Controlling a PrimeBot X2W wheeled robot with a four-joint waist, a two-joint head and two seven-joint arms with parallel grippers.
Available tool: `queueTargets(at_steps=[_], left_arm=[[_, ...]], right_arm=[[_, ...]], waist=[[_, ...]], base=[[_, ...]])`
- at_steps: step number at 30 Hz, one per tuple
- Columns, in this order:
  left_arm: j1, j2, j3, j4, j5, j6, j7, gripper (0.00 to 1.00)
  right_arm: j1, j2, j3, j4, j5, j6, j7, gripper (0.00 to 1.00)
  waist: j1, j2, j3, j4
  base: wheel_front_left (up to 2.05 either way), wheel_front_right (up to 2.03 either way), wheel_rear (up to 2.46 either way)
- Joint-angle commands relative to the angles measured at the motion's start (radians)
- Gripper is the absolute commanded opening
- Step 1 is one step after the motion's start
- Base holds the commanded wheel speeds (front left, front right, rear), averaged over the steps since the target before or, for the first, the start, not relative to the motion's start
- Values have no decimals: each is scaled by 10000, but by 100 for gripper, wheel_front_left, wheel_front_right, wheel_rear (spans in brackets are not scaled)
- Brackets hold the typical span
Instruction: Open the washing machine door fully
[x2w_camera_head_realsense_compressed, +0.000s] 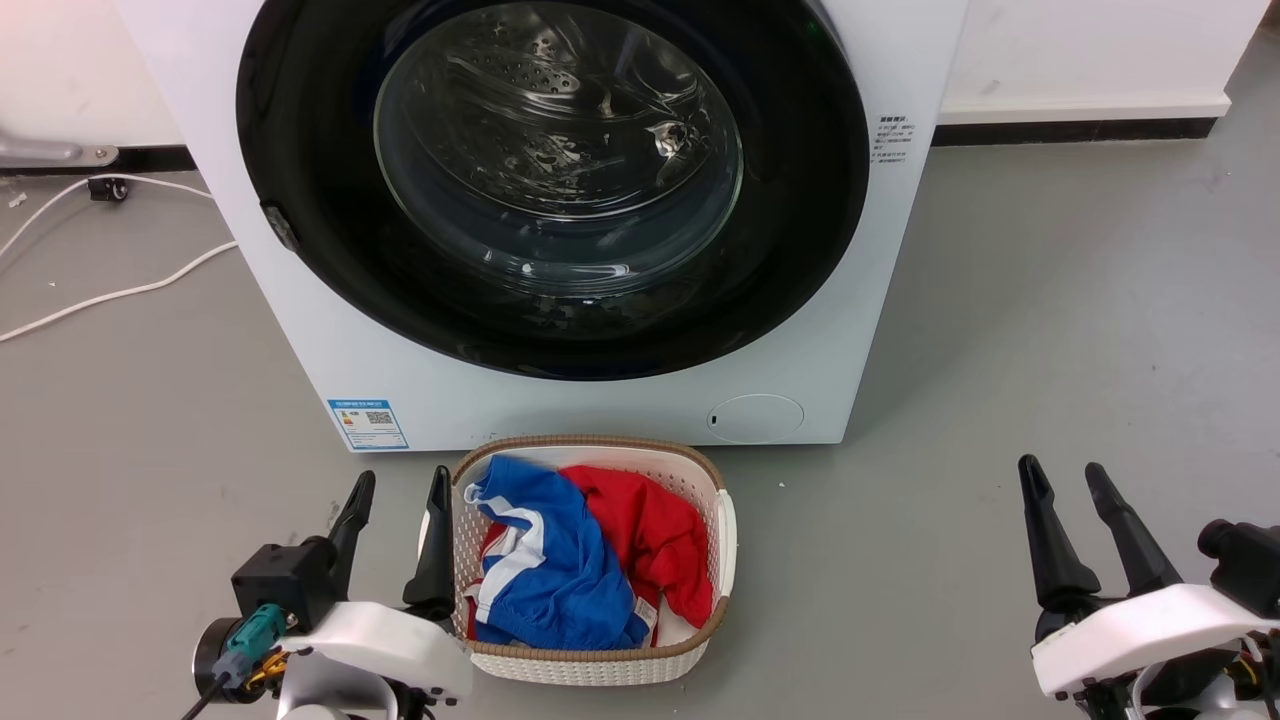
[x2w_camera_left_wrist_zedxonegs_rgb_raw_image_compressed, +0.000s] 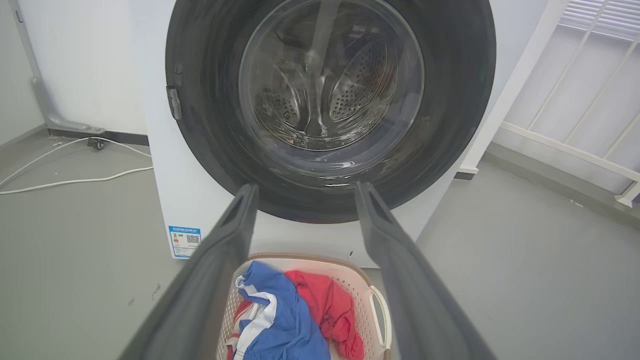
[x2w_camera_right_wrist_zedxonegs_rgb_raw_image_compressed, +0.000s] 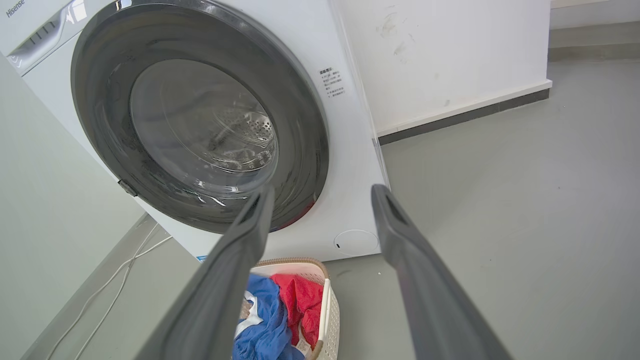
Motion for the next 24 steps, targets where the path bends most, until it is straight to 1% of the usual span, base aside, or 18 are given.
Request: queueTargets(at_steps=[1,11,24], left_arm=[[-147,82,-55,-96,235,47,-106,100],[-203,203,-304,-106,1023,267,-327,100],[-223,113,-362,-14,1638,269,-588,100]], right_arm=[[18,14,3,-148,-258,21,7,100],[108,57,-25,-347,-1313,22,115,100],[201,126,-47,-526,-2421,26,144,100]], waist=[[0,-1,1,1],[0,-1,36,-1],[0,-1,103,-46]], base=[[0,0,0],[0,0,0],[0,0,0]])
